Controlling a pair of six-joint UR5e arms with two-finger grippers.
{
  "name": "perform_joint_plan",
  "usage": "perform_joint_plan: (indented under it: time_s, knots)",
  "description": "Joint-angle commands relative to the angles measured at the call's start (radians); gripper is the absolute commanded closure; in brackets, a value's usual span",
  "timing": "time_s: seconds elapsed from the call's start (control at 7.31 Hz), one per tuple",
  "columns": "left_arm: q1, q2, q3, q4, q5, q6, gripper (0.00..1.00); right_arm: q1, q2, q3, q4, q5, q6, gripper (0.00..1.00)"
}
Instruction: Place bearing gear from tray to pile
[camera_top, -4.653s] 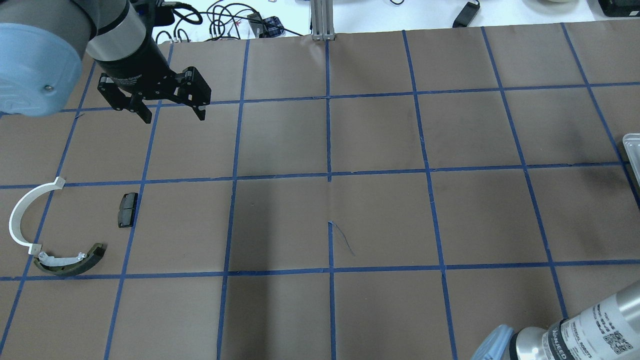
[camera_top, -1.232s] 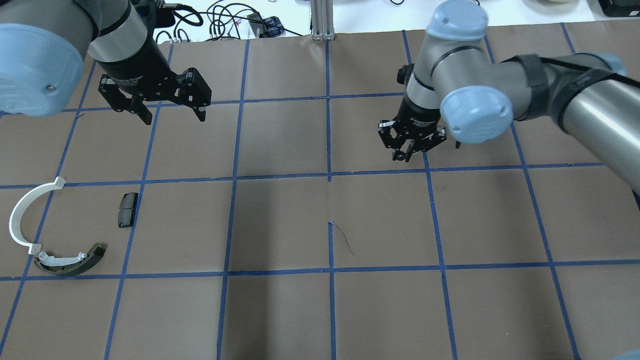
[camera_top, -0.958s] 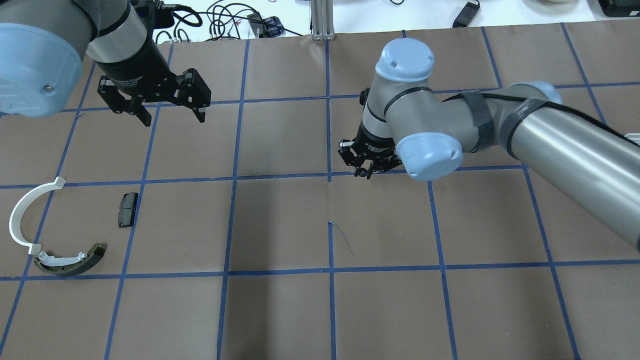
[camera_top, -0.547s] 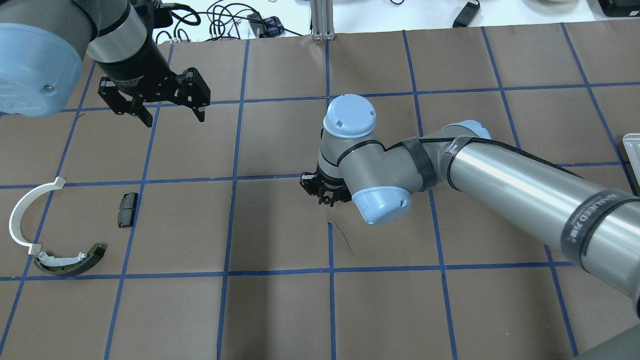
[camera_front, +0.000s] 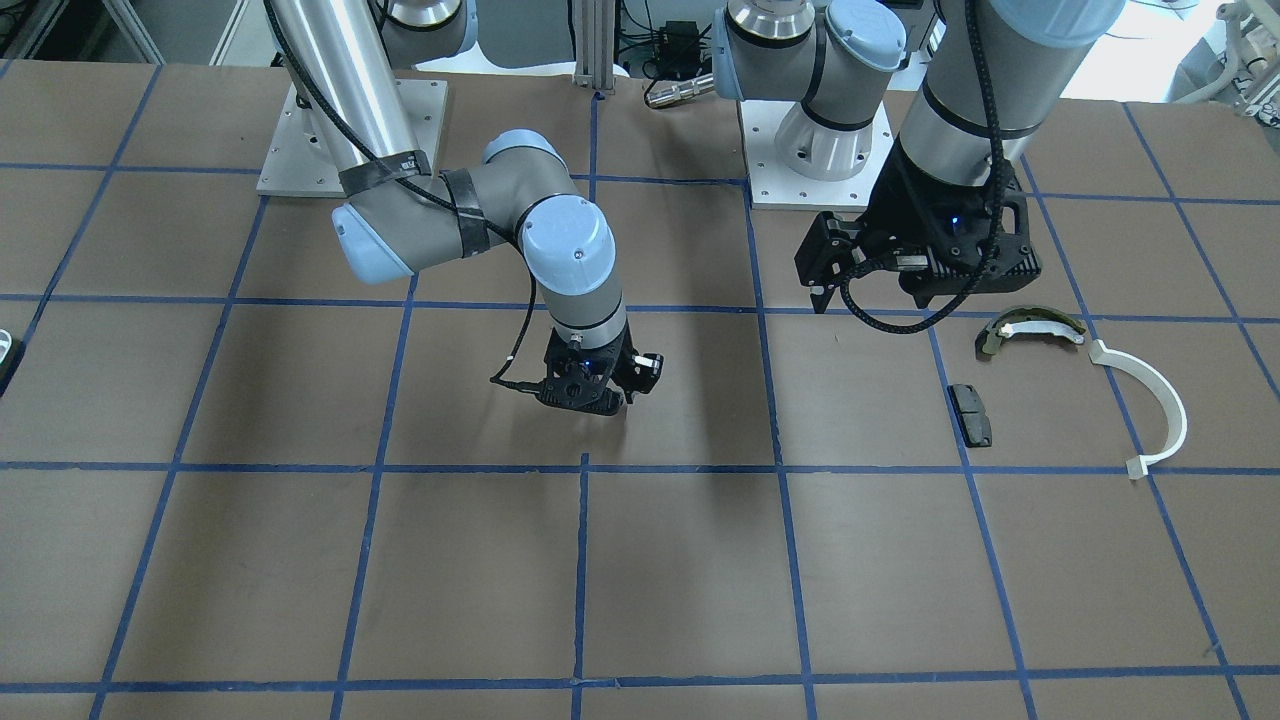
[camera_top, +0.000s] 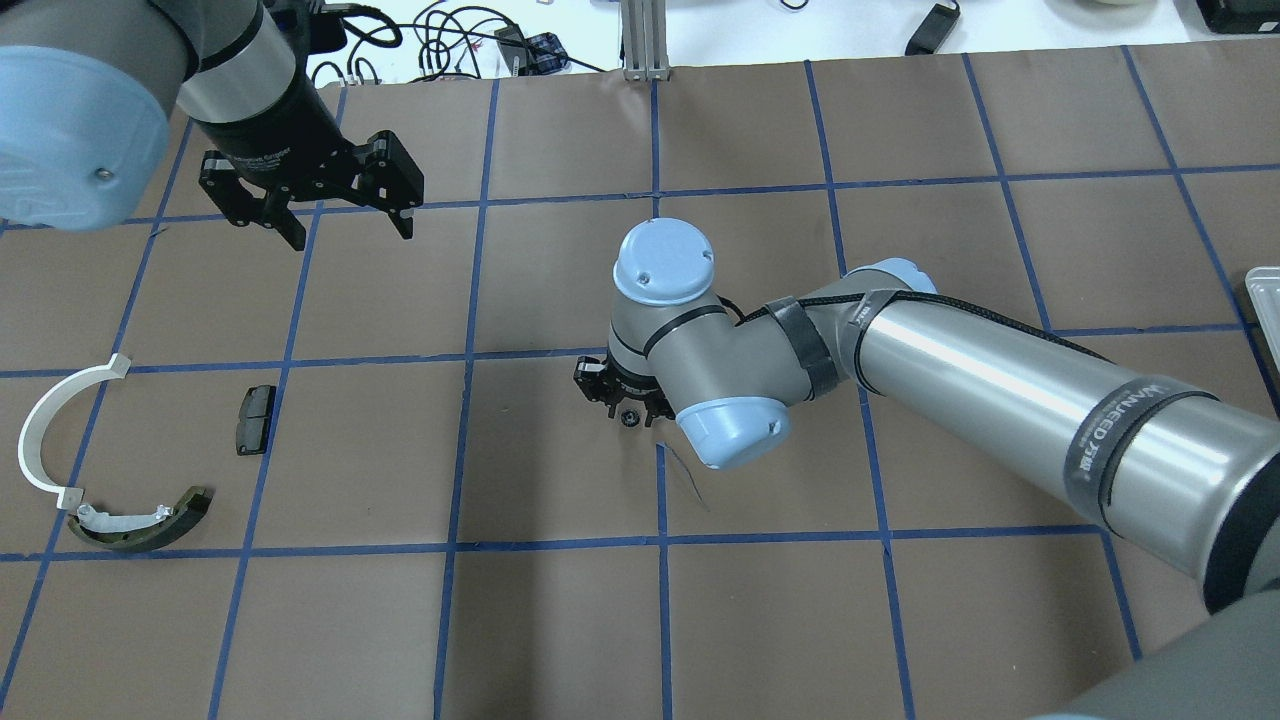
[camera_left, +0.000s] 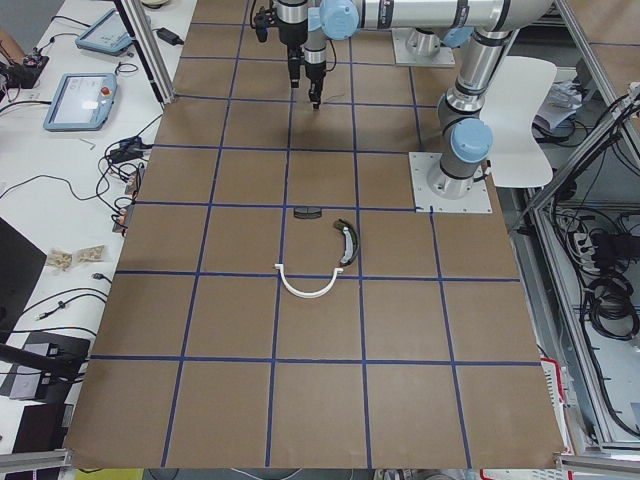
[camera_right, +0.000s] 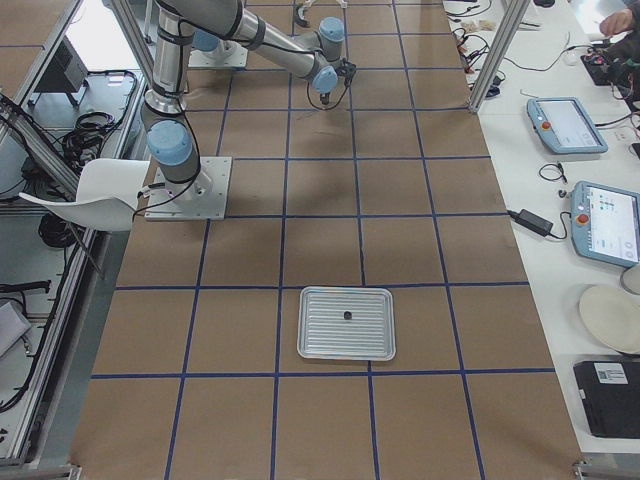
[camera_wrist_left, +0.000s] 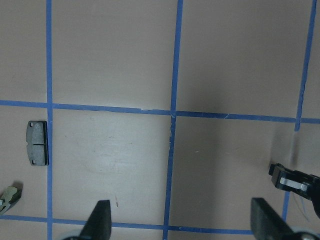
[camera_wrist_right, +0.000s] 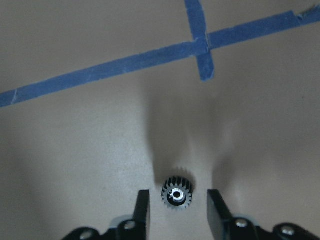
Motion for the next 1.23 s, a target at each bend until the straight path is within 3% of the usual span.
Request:
perform_joint_plan:
  time_s: [0.0,0.14,0.55,0.68,1.09]
  knots:
    - [0.0,0.007,-0.004,-0.001,0.003,0.002,0.0,-0.078,-0.044,-0.02,0.012,-0.003,-0.031,0.03]
    - [0.0,0.009,-0.004,-0.001,0.003,0.002,0.0,-0.163,-0.104,-0.018,0.058,-0.005,-0.12,0.0]
    - [0.002,0.006,0.001,-0.001,0.001,0.003,0.0,-0.508,-0.274,-0.017,0.353,-0.017,-0.578,0.0]
    - [0.002,0.006,-0.001,-0.001,0.006,0.006,0.0,-0.626,-0.296,-0.017,0.406,-0.075,-0.76,0.0]
    - [0.005,0.003,-0.004,-0.001,0.004,0.011,0.0,-0.939,-0.291,-0.018,0.408,-0.141,-1.254,0.0]
